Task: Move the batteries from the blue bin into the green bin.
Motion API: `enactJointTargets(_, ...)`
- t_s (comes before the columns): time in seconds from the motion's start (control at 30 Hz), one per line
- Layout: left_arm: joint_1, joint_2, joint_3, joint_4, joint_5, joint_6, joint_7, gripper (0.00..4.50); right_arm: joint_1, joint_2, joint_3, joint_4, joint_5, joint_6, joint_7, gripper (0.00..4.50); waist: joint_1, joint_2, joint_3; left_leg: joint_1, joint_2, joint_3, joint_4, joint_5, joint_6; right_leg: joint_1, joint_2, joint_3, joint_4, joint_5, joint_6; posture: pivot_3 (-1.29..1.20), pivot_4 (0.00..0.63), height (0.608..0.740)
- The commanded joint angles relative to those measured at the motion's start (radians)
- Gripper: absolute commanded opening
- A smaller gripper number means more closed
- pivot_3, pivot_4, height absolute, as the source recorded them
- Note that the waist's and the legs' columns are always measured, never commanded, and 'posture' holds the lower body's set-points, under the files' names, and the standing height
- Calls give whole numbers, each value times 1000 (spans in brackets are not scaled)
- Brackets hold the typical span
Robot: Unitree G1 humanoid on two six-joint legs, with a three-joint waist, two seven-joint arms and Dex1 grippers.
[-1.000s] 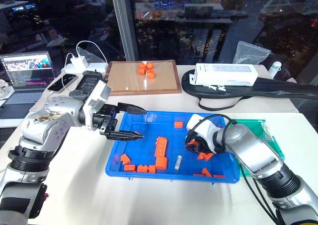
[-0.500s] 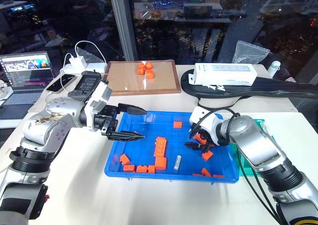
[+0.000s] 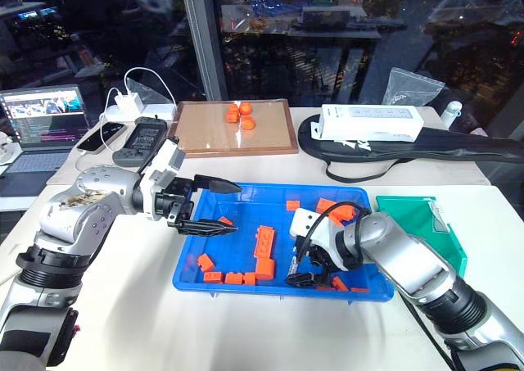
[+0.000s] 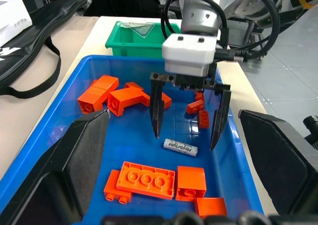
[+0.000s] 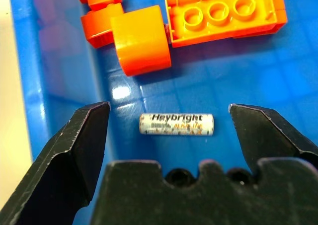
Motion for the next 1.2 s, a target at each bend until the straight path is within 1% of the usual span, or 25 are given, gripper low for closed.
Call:
enactJointTargets(0.03, -17, 14, 12, -25, 1, -13, -1, 4500, -28, 9, 52, 30, -53, -11, -20, 4435, 1, 0, 0, 0, 0, 0, 0, 0, 0, 0, 0, 0, 0, 0, 0, 0, 150, 740)
enactJointTargets(0.1, -17, 18, 15, -26, 2, -12, -3, 4500, -29, 7, 70, 44, -71, -7, -23, 4435, 0, -1, 0, 0, 0, 0, 0, 0, 0, 0, 0, 0, 0, 0, 0, 0, 150, 740)
enactJointTargets(0.2, -16, 21, 20, -27, 5, -13, -1, 4500, -28, 5, 79, 62, -92, -7, -28, 3737, 1, -1, -1, 0, 0, 0, 0, 0, 0, 0, 0, 0, 0, 0, 0, 0, 150, 740)
enactJointTargets(0.3, -15, 22, 22, -30, 4, -11, 0, 4500, -29, -1, 76, 73, -104, -19, -23, 2713, 1, -1, -1, 0, 0, 0, 0, 0, 0, 0, 0, 0, 0, 0, 0, 0, 150, 740)
enactJointTargets(0.33, -14, 23, 21, -30, 3, -10, -1, 4500, -37, 2, 55, 75, -100, -20, -24, 2496, 1, -1, -1, 0, 0, 0, 0, 0, 0, 0, 0, 0, 0, 0, 0, 0, 150, 740)
enactJointTargets(0.4, -15, 23, 21, -29, 3, -10, -3, 4500, -53, -2, 13, 76, -89, -22, -22, 2495, 1, -1, -1, 0, 0, 0, 0, 0, 0, 0, 0, 0, 0, 0, 0, 0, 150, 740)
enactJointTargets(0.47, -18, 22, 18, -25, 4, -12, -5, 4500, -78, -36, -19, 64, -91, -14, -12, 2495, 1, -1, -1, 0, 0, 0, 0, 0, 0, 0, 0, 0, 0, 0, 0, 0, 150, 740)
enactJointTargets(0.6, -35, 19, 17, -10, 1, -14, -16, 4500, -149, -94, -166, 44, -29, 56, 12, 2495, 0, -1, -1, 0, 0, 1, 0, 0, 0, -1, 0, 0, 0, 0, 0, 0, 150, 740)
enactJointTargets(0.67, -45, 9, 14, 6, -1, -20, -27, 4500, -145, -153, -226, 64, -18, 30, 35, 2495, 3, -1, -1, 0, 0, 1, -1, 0, 0, -1, 0, 0, 0, 0, 0, 0, 150, 740)
enactJointTargets(0.73, -56, -5, 9, 26, -1, -26, -35, 4500, -127, -199, -259, 89, -17, -1, 55, 2495, 10, -1, -1, 0, 0, 1, -1, 0, 0, 0, 0, -1, 0, 0, 0, 0, 150, 740)
enactJointTargets(0.83, -95, -44, -6, 67, 4, -41, -47, 4500, -91, -332, -349, 224, -64, -107, 85, 2495, 16, -1, -1, -1, 0, 3, -1, 0, 0, 0, -1, -2, -1, 0, -1, 0, 150, 740)
enactJointTargets(0.9, -102, -46, -38, 85, 48, -78, -66, 4500, -62, -407, -412, 314, -69, -158, 105, 2495, 22, -1, -1, -2, -1, 5, 0, 0, 0, -1, -1, -2, -1, 0, -1, 0, 150, 740)
enactJointTargets(0.97, -98, -45, -55, 95, 72, -103, -78, 4500, -33, -455, -438, 358, -70, -192, 123, 2495, 21, 1, -2, -2, -1, 7, 0, 0, 0, -1, -2, 0, -2, 0, 0, 0, 150, 740)
enactJointTargets(1.07, -98, -61, -43, 100, 51, -88, -73, 4500, 54, -507, -479, 402, -71, -238, 152, 2495, 14, 1, -2, -1, 0, 7, -2, 0, 0, -1, -1, 0, -2, 0, -1, 0, 150, 740)
enactJointTargets(1.13, -97, -64, -43, 100, 53, -91, -71, 4500, 101, -502, -497, 410, -67, -243, 150, 2495, 5, 1, -2, 0, 1, 6, -2, 0, 0, 0, 1, 0, -1, -1, -1, 0, 150, 740)
enactJointTargets(1.2, -96, -64, -43, 99, 53, -90, -70, 4500, 141, -497, -487, 407, -81, -266, 147, 2495, -3, 3, -3, 0, 1, 5, -2, 0, 0, -1, 1, 1, -1, 0, -1, 0, 150, 740)
